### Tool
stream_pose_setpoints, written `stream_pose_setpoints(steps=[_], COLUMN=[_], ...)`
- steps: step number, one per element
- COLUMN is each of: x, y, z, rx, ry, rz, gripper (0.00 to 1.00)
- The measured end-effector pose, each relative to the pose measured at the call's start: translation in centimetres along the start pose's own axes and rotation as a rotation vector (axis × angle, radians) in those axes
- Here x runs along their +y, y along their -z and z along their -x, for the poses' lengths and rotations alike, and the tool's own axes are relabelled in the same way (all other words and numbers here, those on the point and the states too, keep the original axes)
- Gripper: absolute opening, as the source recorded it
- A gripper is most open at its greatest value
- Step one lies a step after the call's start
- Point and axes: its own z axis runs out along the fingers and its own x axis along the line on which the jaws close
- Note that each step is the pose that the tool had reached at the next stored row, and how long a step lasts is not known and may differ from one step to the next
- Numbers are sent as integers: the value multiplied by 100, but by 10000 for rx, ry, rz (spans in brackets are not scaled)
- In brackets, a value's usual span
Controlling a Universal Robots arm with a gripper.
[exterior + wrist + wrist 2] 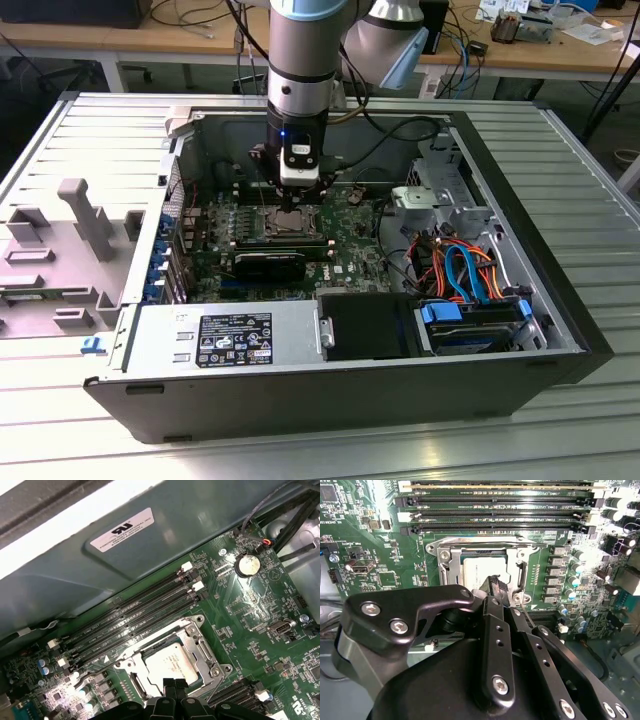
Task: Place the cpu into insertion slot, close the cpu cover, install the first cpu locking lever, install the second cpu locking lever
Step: 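Install the first cpu locking lever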
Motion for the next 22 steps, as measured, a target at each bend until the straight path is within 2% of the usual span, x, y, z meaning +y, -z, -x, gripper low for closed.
stream_pose_setpoints(steps=[22], x=[0], y=[0], z=[0], rx=[-8], ry=[320], rz=[-16], gripper=[11])
